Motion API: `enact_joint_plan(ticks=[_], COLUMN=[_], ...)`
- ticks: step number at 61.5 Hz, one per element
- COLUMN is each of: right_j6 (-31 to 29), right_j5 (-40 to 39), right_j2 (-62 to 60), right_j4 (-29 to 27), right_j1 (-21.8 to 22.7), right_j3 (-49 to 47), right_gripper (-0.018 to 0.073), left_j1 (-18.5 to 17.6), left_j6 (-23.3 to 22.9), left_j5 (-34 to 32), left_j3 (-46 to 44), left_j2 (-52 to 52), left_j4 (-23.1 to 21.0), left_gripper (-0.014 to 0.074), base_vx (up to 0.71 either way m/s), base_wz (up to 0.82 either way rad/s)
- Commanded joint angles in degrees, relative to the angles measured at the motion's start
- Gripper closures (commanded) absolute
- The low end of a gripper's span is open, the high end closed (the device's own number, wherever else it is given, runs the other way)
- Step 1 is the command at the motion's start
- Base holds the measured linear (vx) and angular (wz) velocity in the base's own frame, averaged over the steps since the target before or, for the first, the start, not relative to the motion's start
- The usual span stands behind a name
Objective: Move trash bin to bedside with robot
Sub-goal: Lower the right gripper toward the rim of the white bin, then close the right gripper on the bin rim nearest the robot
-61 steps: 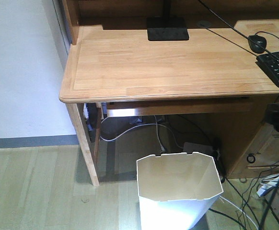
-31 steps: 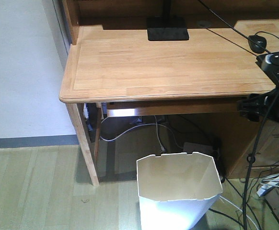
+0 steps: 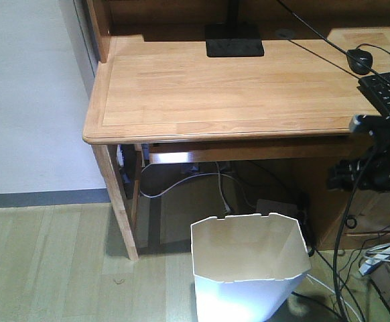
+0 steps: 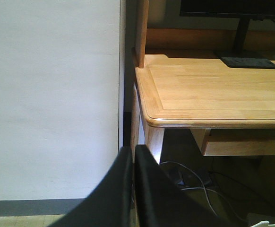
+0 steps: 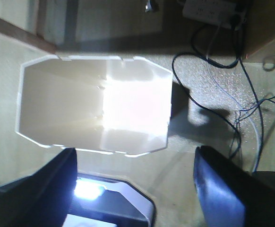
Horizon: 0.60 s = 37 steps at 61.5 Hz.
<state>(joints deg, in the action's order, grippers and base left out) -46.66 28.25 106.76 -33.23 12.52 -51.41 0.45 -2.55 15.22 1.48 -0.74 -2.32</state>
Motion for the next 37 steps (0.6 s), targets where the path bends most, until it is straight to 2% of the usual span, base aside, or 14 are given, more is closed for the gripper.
enact_joint_plan(ticks=[1, 14, 37], right_j6=[-4.4, -7.6, -8.3], right_j5=[-5.5, -16.9, -13.9], right_j2=[2.3, 12.2, 29.7], right_j4=[-1.8, -6.5, -9.7], right_j1=[-0.6, -2.0, -4.3], right_j3=[-1.4, -1.9, -14.0], right_gripper=[0.0049, 0.0032, 0.0011], left_j1=[0.0, 0.0, 0.0], left_j6=[-0.3, -0.3, -0.3], left_j5=[-4.0, -4.0, -4.0], left_j3=[0.7, 0.7, 0.7], left_j2=[-0.8, -0.8, -0.8], left_j4=[-0.2, -0.2, -0.2], left_gripper=[0.0602, 0.0602, 0.0602], base_vx=[0.0, 0.0, 0.0], base_wz=[0.0, 0.0, 0.0])
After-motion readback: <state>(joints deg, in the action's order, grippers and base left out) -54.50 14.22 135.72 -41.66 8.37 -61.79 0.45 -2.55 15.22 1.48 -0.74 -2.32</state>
